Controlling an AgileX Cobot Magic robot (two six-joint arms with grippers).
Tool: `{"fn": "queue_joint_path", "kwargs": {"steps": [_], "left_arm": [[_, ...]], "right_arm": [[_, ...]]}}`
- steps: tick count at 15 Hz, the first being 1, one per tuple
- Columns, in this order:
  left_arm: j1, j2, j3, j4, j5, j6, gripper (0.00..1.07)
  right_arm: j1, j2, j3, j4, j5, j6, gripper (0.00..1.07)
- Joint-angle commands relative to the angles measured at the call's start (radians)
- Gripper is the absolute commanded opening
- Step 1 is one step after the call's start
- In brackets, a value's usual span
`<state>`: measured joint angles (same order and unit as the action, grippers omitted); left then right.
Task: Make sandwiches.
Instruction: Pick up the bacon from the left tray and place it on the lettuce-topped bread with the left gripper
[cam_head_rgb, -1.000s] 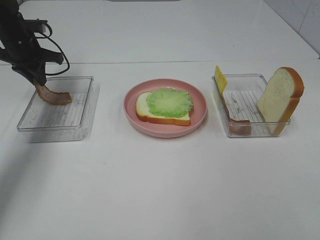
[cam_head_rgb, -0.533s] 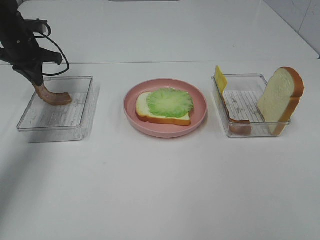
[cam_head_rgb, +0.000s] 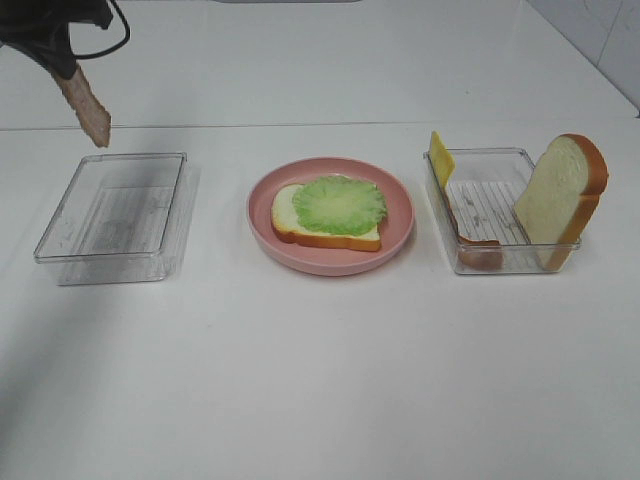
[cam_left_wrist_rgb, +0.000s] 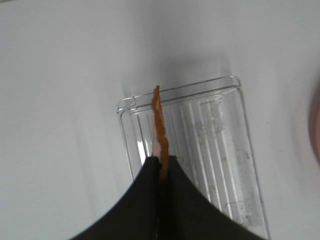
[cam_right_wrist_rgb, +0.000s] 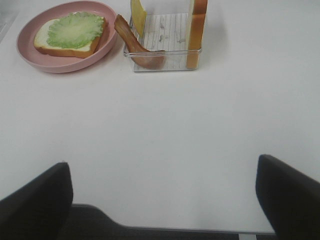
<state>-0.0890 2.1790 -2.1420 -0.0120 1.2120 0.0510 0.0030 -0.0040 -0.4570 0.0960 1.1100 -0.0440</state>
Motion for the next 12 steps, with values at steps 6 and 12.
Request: {"fn": "queue_joint_path", "kwargs": {"steps": [6,12], "left_arm": [[-0.155,-0.073,-0.113,-0.109,0.099,-0.001,0.0],[-0.268,-0.048,-0.152,-0.366,0.05,0.059,0.0]], "right_arm": [[-0.002,-0.029,0.004,0.002,-0.007,-0.003,0.96],[-0.002,-0.029,0.004,0.002,-0.007,-0.003,0.96]]}}
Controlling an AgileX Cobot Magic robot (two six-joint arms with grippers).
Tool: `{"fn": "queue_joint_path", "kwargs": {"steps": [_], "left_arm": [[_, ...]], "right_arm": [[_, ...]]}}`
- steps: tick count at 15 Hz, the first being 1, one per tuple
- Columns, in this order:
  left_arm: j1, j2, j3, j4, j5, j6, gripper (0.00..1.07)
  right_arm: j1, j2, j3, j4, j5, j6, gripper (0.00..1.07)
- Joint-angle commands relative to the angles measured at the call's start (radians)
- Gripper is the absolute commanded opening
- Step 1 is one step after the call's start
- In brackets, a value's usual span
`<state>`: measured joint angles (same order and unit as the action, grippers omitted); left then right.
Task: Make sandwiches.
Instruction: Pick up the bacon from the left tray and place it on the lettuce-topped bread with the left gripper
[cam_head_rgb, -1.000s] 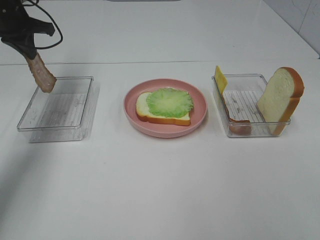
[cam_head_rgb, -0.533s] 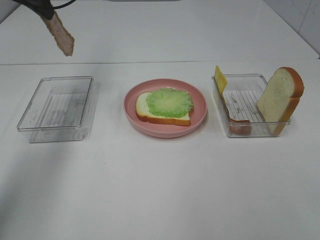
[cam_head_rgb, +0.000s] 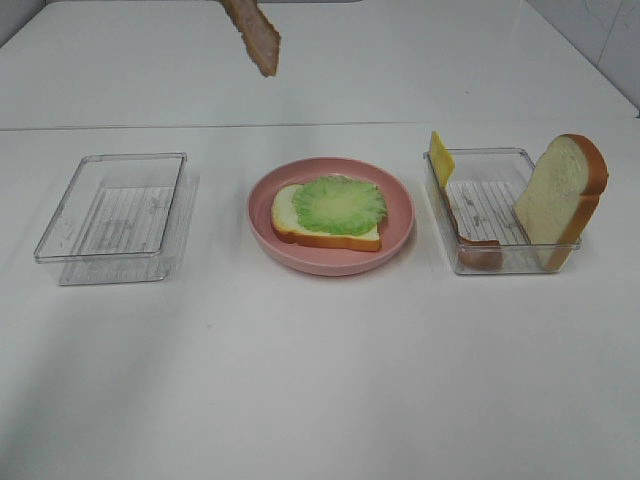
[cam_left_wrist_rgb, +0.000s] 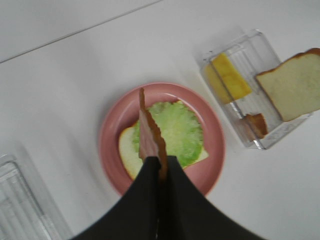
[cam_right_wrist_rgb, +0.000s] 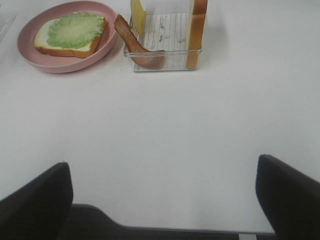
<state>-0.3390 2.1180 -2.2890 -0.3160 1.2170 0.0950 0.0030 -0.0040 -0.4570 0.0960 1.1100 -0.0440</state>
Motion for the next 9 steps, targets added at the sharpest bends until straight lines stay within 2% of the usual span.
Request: {"fn": "queue_joint_path", "kwargs": {"steps": [1,3,7,8,9], "left_arm": [[-0.031,0.03,-0.005,-0.093,0.035,0.029,0.0],[-0.064,0.091,-0.005,-0.168,0.009,0.058,0.0],[-0.098,0.171,-0.005,-0.234,-0.021,0.097,0.0],[-0.111,0.223,-0.005,-0.303,-0.058,0.136,0.0],[-0.111,0.234,-0.005,-0.317,-0.064,0.14,0.0]], "right_arm": [[-0.002,-0.029,0.004,0.002,-0.007,-0.003,0.96],[-0.002,-0.029,0.004,0.002,-0.007,-0.003,0.96],[-0.002,-0.029,0.004,0.002,-0.007,-0.003,0.96],[-0.002,-0.029,0.004,0.002,-0.007,-0.003,0.96],[-0.002,-0.029,0.004,0.002,-0.007,-0.003,0.96]]}}
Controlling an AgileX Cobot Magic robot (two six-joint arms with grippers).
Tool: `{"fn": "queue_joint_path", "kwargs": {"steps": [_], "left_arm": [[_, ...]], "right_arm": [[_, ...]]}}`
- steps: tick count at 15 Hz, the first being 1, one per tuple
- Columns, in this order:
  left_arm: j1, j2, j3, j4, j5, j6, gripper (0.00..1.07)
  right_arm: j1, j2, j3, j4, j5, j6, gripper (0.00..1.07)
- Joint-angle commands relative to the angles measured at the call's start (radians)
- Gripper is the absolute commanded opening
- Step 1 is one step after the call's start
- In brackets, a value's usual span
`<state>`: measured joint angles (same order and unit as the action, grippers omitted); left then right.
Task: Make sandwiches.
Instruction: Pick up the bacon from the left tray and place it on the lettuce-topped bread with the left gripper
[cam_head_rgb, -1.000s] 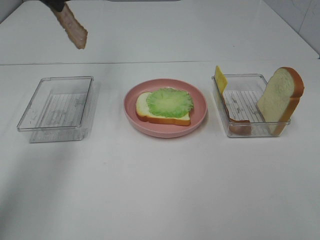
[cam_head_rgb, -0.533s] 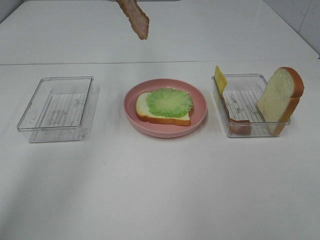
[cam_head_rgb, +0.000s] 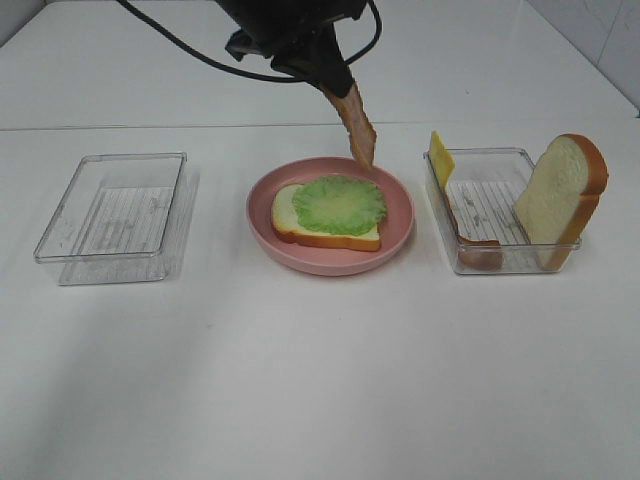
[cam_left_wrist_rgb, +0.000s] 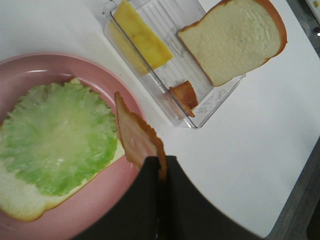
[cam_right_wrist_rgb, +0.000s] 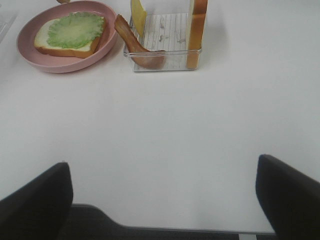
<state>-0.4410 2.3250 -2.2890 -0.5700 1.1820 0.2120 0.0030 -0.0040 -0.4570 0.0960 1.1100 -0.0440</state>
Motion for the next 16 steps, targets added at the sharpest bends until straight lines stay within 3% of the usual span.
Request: {"fn": "queue_joint_path", "kwargs": {"steps": [1,4,9,12,14,16], "left_arm": [[-0.012,0.05,-0.007,-0.097,-0.035,0.028,0.0],[-0.024,0.11,-0.008,-0.14,-0.054,0.053,0.0],[-0.026,0.166,-0.008,-0.135,-0.084,0.057,0.0],[-0.018,0.189,-0.008,-0.081,-0.084,0.056,0.0],[-0.018,0.189,-0.008,0.037,-0.093,0.048,0.0],[-0.018,0.189,-0.008,0.098,-0.093,0.047,0.0]], "right_arm": [[-0.002,-0.029,0.004,0.002,-0.007,-0.003,0.96],[-0.002,-0.029,0.004,0.002,-0.007,-0.003,0.96],[-0.002,-0.029,0.004,0.002,-0.007,-0.003,0.96],[-0.002,-0.029,0.004,0.002,-0.007,-0.003,0.96],[-0.002,-0.029,0.004,0.002,-0.007,-0.003,0.96],[-0.002,-0.029,0.004,0.002,-0.007,-0.003,0.96]]}}
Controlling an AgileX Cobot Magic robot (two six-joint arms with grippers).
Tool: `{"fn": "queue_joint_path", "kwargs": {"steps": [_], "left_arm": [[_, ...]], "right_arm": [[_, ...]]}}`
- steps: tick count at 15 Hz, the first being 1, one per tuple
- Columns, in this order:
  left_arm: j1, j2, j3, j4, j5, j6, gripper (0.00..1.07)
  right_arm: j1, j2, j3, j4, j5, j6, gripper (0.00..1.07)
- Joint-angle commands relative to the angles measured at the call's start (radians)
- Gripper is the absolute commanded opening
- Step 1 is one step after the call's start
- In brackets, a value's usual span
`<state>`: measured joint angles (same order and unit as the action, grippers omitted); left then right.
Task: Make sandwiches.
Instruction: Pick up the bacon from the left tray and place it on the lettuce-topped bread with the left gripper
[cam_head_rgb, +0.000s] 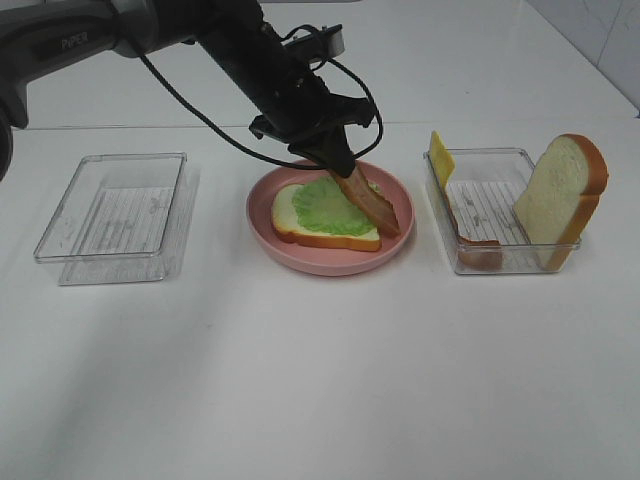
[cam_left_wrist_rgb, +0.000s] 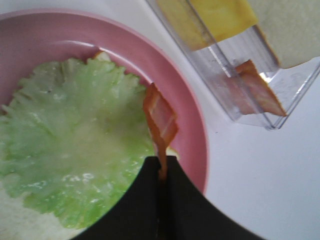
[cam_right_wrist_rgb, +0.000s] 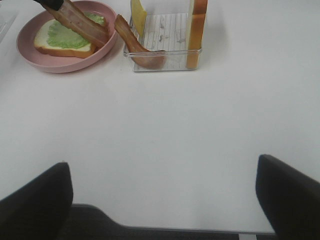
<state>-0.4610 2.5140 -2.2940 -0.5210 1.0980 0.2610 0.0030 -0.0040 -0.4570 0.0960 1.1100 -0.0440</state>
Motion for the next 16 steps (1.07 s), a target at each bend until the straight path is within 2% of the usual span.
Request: {"fn": "queue_joint_path", "kwargs": {"steps": [1,3,5,12,14,15,16], "left_arm": [[0.002,0.0,-0.003,0.086,-0.011,-0.002,0.0],[0.002,0.0,-0.003,0.165,-0.01,-0.001,0.0],[0.002,0.0,-0.003,0.197,-0.011,-0.001,0.0],[0.002,0.0,-0.003,0.219,-0.027,-0.004,0.0],[0.002,0.0,-0.003,0.22,-0.027,-0.004,0.12],[0.002,0.0,-0.003,0.222,-0.025,-0.004,0.24],[0.002,-0.004,-0.003,0.24,-0.023,-0.032,0.53]], "right_arm": [[-0.002,-0.029,0.004,0.002,-0.007,-0.003,0.96],[-0.002,-0.029,0.004,0.002,-0.007,-0.003,0.96],[-0.002,-0.029,0.004,0.002,-0.007,-0.003,0.96],[-0.002,-0.029,0.004,0.002,-0.007,-0.003,0.96],[-0.002,-0.029,0.004,0.002,-0.007,-0.003,0.96],[-0.002,-0.029,0.004,0.002,-0.007,-0.003,0.96],[-0.002,-0.029,0.004,0.002,-0.007,-0.003,0.96]]}}
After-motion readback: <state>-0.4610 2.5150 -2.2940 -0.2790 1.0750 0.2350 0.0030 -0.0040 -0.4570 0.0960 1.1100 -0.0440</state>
